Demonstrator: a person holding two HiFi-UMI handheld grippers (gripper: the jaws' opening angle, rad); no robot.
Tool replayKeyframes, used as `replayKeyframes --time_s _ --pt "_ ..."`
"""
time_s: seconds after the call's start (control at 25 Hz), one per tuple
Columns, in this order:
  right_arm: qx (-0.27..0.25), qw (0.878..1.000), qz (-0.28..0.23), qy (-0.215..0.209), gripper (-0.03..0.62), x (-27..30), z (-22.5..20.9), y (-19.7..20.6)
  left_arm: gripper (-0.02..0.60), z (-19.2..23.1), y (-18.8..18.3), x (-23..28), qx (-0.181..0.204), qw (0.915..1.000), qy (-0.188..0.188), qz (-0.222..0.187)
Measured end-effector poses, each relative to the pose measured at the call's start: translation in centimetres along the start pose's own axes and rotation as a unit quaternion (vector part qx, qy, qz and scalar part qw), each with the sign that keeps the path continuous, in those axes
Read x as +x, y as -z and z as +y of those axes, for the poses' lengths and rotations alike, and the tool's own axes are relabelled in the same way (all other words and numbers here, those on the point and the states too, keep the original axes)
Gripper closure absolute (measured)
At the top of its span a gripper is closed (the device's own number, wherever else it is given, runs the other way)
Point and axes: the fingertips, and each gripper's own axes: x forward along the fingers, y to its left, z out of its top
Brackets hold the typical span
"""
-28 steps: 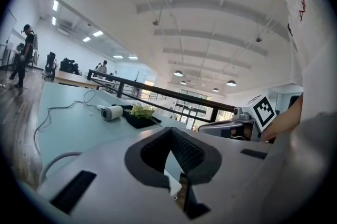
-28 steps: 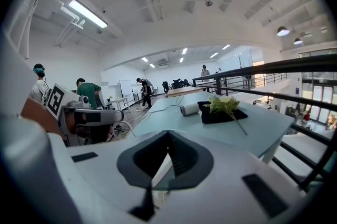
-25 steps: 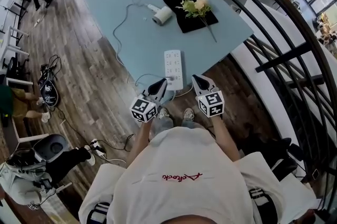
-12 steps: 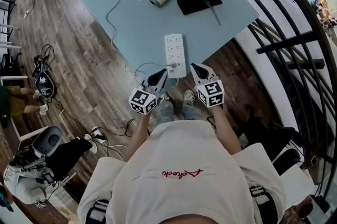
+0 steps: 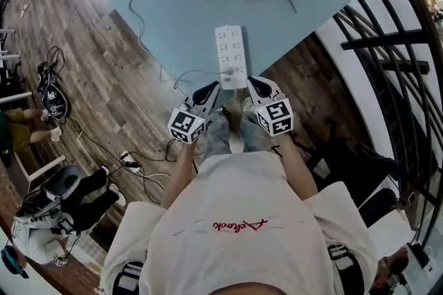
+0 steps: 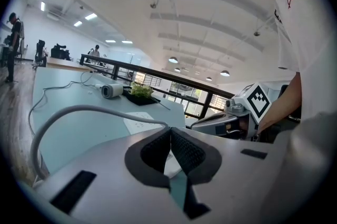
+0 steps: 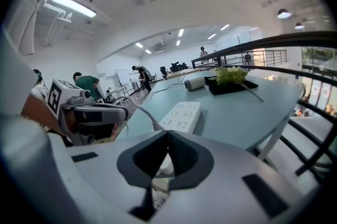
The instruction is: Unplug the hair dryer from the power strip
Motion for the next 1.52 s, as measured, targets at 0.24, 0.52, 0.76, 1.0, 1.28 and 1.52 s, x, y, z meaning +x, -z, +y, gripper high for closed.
replayKeyframes --time_s 0.24,0.52,0.76,1.0,1.28,1.52 --pt "-0.004 1.0 0.023 -0.011 0.576 0.5 1.2 2.8 0.572 0.0 2.1 0.1 0.005 0.9999 0.006 0.015" --pt "-0.002 1.0 0.029 -0.008 0.576 1.4 1.0 3.3 0.569 0.2 3.0 0.7 0.03 0.9987 0.027 0.032" --pt "-0.002 0.999 0.034 -0.007 0.576 2.0 1.1 3.6 0.458 0.5 3.4 0.8 0.034 0.9983 0.029 0.037" --pt "0.0 0.999 0.04 -0.009 0.576 2.3 1.4 4.4 0.35 0.8 4.1 1.2 0.052 0.9973 0.027 0.045" --pt "0.006 0.999 0.038 -0.014 0.577 2.6 1.4 4.1 0.348 1.6 4.5 2.4 0.071 0.9956 0.035 0.05" --pt "0.012 0.999 0.036 -0.017 0.577 2.6 1.5 4.3 0.348 1.3 4.4 4.0 0.078 0.995 0.042 0.047"
